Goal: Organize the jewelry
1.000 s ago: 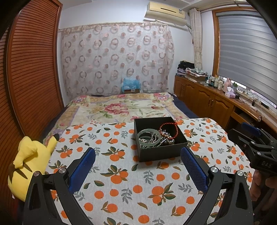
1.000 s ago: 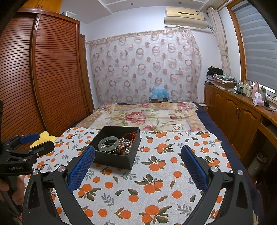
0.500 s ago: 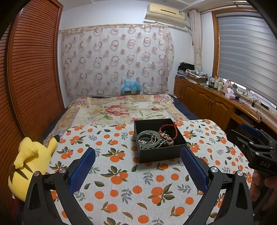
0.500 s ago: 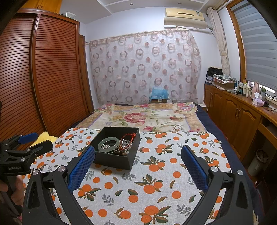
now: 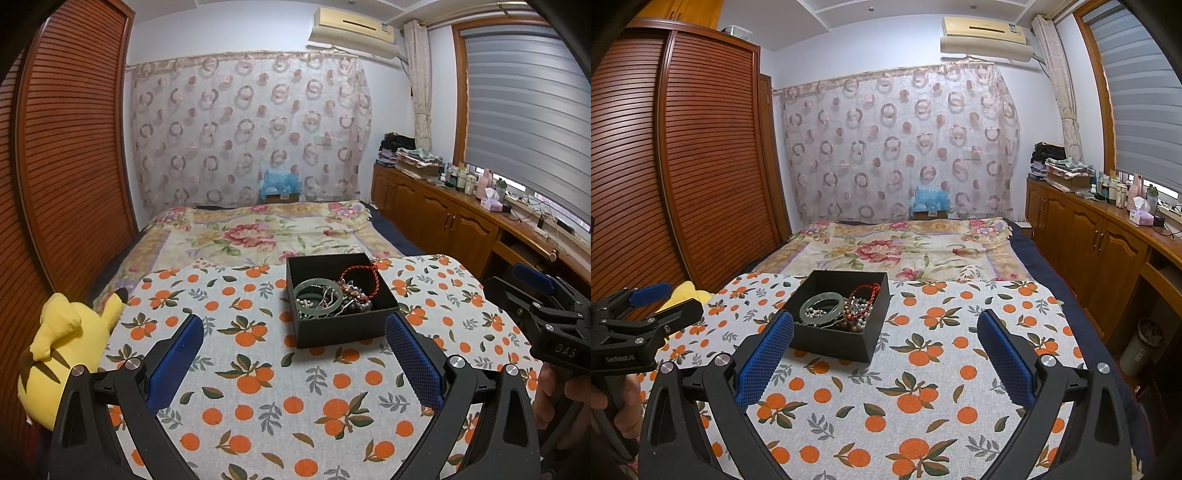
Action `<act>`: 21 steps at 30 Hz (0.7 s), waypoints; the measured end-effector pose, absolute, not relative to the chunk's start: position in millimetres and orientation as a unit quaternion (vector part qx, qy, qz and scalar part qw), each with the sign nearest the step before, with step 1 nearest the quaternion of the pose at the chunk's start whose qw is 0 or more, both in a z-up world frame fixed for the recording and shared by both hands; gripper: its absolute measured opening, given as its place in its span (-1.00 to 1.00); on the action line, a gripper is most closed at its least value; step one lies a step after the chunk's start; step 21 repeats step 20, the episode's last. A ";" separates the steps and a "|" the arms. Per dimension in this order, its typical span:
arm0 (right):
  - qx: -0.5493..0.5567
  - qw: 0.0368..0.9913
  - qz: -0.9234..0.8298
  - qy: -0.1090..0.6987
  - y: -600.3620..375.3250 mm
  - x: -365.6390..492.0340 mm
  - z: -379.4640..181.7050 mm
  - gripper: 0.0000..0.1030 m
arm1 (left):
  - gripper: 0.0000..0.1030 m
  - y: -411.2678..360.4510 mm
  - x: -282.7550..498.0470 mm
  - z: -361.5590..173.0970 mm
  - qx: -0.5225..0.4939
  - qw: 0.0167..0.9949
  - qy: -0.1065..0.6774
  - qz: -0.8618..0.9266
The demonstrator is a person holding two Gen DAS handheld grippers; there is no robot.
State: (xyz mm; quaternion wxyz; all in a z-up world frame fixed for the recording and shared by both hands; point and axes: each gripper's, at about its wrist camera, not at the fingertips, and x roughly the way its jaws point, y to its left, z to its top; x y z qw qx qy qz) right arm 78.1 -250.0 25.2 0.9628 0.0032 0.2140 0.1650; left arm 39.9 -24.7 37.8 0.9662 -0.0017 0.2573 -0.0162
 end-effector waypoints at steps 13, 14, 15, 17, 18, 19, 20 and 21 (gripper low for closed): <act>0.004 0.963 0.166 0.214 -249.8 78.2 23.8 0.95 | 0.85 -24.6 40.4 38.1 -0.001 0.966 0.258 -0.015; 0.004 0.962 0.166 0.215 -249.8 78.2 23.8 0.95 | 0.85 -24.8 40.2 38.3 -0.002 0.966 0.258 -0.015; 0.005 0.963 0.166 0.215 -249.7 78.0 22.3 0.95 | 0.85 -24.6 40.3 38.2 -0.002 0.966 0.258 -0.015; 0.004 0.963 0.166 0.214 -249.9 78.1 24.0 0.95 | 0.85 -24.6 40.3 38.2 -0.002 0.966 0.258 -0.015; 0.004 0.963 0.166 0.214 -249.9 78.2 24.1 0.95 | 0.85 -24.7 40.3 38.2 -0.002 0.966 0.258 -0.015; 0.004 0.963 0.166 0.214 -249.9 78.1 23.9 0.95 | 0.85 -24.6 40.4 38.2 -0.002 0.966 0.258 -0.015; 0.004 0.963 0.166 0.214 -250.0 78.1 24.1 0.95 | 0.85 -24.7 40.4 38.3 -0.002 0.966 0.258 -0.016; 0.004 0.963 0.166 0.214 -250.0 78.1 24.1 0.95 | 0.85 -24.7 40.4 38.3 -0.002 0.966 0.258 -0.016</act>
